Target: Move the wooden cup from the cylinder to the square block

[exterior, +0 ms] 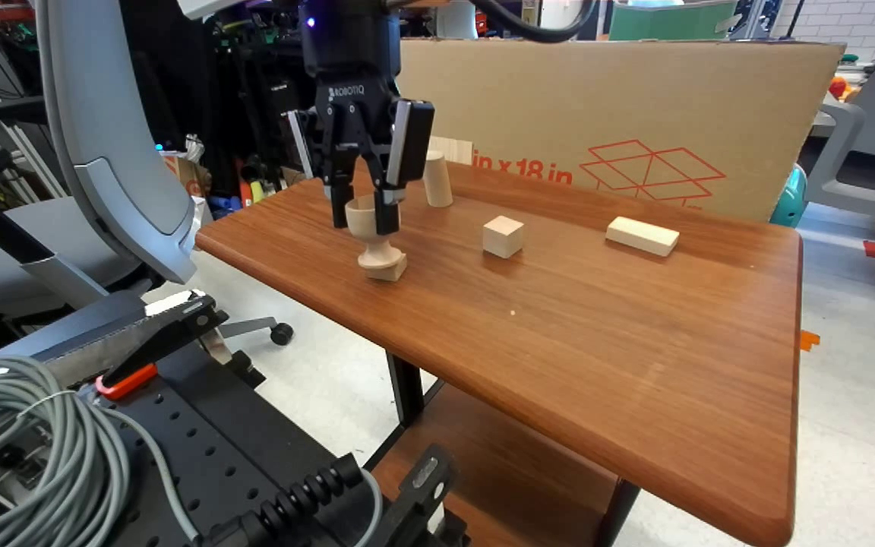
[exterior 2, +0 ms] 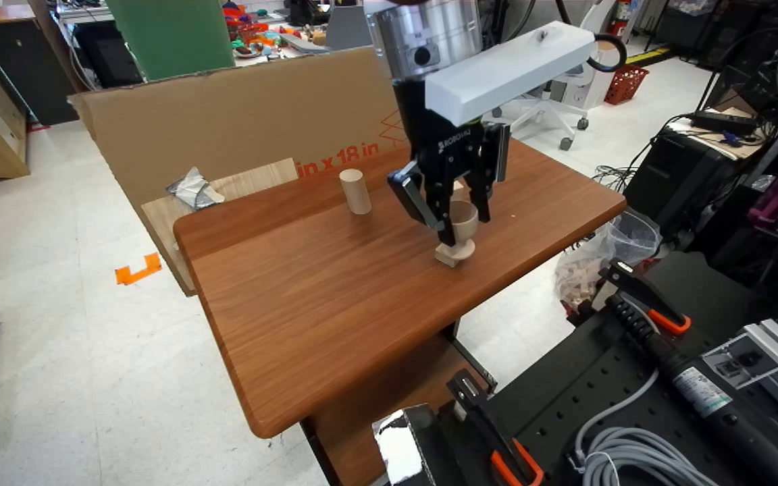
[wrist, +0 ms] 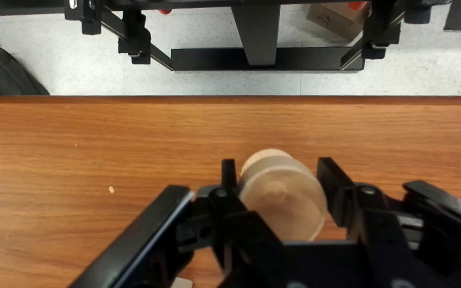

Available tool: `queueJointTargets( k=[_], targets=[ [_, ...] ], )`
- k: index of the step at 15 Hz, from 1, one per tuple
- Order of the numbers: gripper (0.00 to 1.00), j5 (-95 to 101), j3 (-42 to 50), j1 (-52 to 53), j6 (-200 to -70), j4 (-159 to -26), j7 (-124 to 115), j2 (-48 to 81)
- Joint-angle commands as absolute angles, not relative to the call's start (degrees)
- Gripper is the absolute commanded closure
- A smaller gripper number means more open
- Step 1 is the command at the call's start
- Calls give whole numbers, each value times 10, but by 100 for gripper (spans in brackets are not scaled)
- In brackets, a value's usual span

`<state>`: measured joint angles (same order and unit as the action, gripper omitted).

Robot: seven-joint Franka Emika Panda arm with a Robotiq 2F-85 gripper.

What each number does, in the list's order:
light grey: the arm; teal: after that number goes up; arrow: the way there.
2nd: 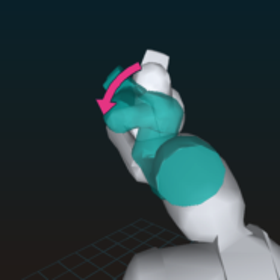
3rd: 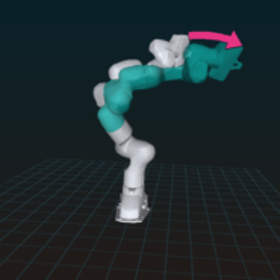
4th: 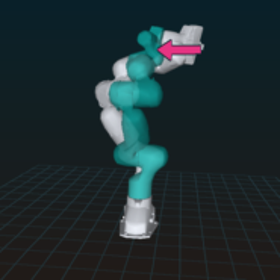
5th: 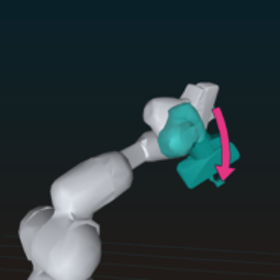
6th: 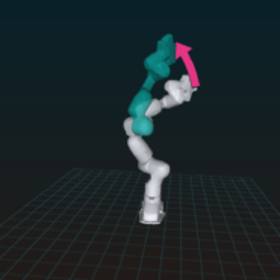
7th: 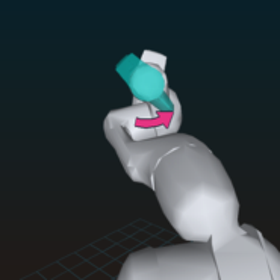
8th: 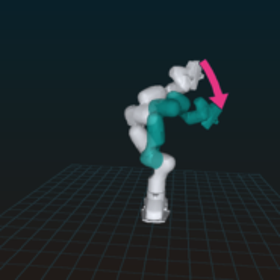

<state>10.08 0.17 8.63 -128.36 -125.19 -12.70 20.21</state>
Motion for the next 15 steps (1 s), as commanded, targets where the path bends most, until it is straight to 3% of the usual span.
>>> queueJointTargets(
  k=[1,15],
  targets=[
    [72,115,-2,86,-1290,-1251,-126,200],
    [72,146,-4,87,-1287,-1239,-110,208]
  ],
)
